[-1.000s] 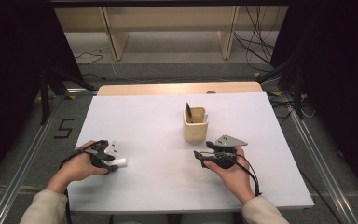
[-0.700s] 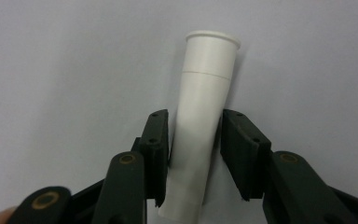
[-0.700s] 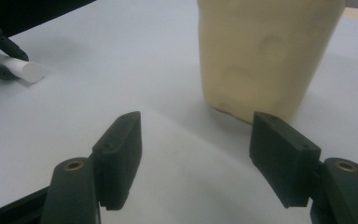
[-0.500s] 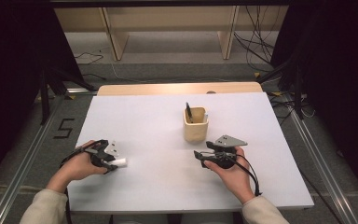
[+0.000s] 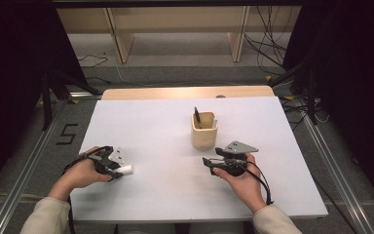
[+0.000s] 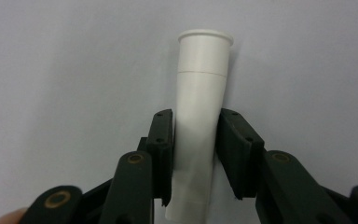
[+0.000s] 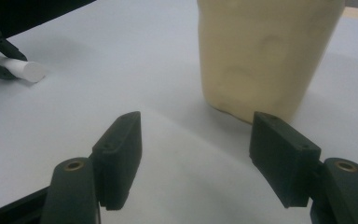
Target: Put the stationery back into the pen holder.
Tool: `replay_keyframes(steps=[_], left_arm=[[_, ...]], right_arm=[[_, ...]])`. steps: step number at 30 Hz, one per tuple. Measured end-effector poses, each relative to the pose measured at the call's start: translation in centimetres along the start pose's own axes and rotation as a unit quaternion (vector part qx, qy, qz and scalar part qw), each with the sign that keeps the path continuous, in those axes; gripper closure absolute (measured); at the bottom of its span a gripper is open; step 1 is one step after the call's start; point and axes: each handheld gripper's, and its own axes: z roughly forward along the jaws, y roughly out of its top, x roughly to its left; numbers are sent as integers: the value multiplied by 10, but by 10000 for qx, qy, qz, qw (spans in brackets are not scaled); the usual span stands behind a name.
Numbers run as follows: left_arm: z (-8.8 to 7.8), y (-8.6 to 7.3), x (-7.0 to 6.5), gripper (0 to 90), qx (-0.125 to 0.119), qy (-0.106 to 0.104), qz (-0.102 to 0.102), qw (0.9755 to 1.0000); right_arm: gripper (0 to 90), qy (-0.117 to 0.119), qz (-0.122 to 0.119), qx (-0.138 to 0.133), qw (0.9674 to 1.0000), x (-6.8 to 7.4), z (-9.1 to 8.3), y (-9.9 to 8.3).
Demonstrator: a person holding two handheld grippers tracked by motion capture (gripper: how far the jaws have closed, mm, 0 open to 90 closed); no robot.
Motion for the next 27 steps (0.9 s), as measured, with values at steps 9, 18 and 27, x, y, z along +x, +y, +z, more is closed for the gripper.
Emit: replay_keyframes(steps=[9,18,27], left_arm=[[0,-1,0,692,-27,-71,82,9999],[0,-1,0,697,-47,-67,108,9999],[-1,-2,0,699,-98,-27,18,9999]], right_arm=[[351,-1,1,12,10000,0,0,0],[351,4,6,7,10000,0,0,0],[351,12,4,-11,10000,0,0,0]])
